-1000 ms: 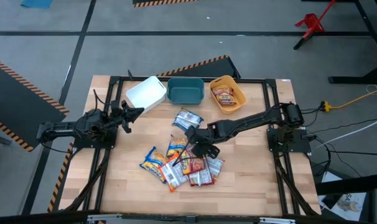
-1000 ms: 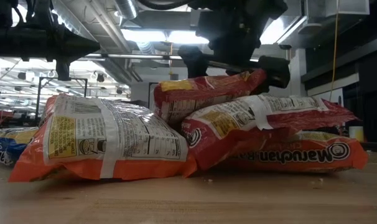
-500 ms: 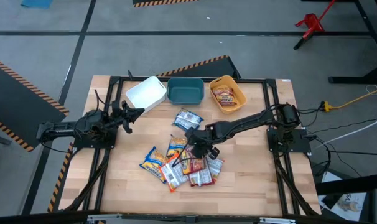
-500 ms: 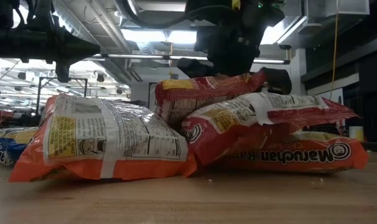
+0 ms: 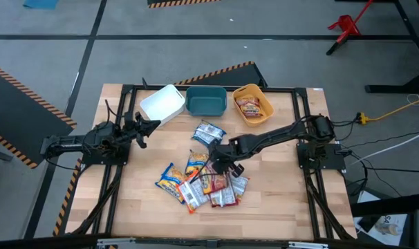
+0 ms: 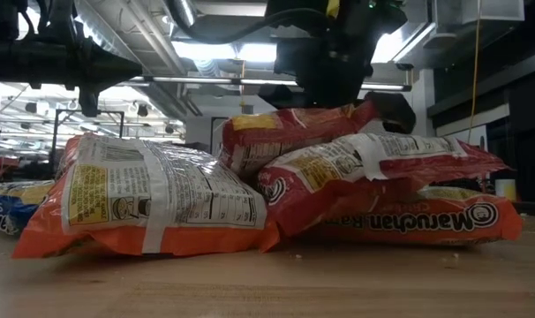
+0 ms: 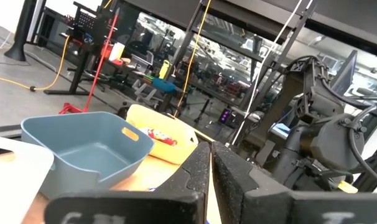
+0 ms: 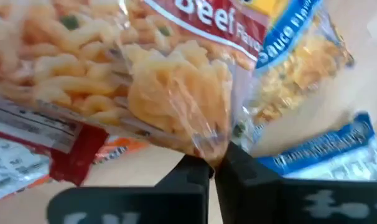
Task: Sort Maruchan noodles
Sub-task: Put the top red noodle pack into the yellow bin
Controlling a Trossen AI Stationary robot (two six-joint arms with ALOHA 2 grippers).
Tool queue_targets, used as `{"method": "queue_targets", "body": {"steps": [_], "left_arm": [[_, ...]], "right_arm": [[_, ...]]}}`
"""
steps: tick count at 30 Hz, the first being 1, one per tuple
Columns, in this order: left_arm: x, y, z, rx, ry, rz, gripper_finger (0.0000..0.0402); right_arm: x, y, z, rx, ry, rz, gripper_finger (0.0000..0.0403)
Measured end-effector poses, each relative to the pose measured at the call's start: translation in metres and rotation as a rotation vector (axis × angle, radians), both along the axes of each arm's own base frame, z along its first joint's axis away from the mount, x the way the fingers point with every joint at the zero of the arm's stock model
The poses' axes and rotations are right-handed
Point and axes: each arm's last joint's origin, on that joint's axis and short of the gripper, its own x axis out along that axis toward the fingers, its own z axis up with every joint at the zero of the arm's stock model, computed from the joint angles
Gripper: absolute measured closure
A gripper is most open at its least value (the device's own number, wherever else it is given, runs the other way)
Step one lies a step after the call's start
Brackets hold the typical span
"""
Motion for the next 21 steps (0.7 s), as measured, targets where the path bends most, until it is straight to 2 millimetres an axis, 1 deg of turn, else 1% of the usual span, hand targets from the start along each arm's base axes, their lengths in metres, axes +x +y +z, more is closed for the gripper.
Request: {"method": "queue_targets", "body": {"steps": [4, 8, 11, 15, 21], "left_arm": [[0.000, 0.000, 0.000, -0.005, -0.004, -0.002, 0.0390], [0.000, 0.000, 0.000, -0.005, -0.004, -0.003, 0.0390], [0.000, 0.000, 0.000, -0.005, -0.004, -0.003, 0.0390], [0.000, 0.000, 0.000, -0.005, -0.004, -0.003, 0.0390], [0.000, 0.000, 0.000, -0.005, -0.003, -0.003, 0.0390]], "right_arm": [[-0.003, -0.005, 0.012, -0.009, -0.025, -0.077, 0.0402], [-0.009, -0.014, 0.027, 0.010, -0.047, -0.186, 0.0402], [-0.015, -0.022, 0.036, -0.008, -0.056, -0.275, 0.0403], [-0.023, -0.032, 0.043, -0.040, -0.044, -0.386, 0.0403], [-0.028, -0.047, 0.044, -0.067, -0.028, -0.538, 0.0403]]}}
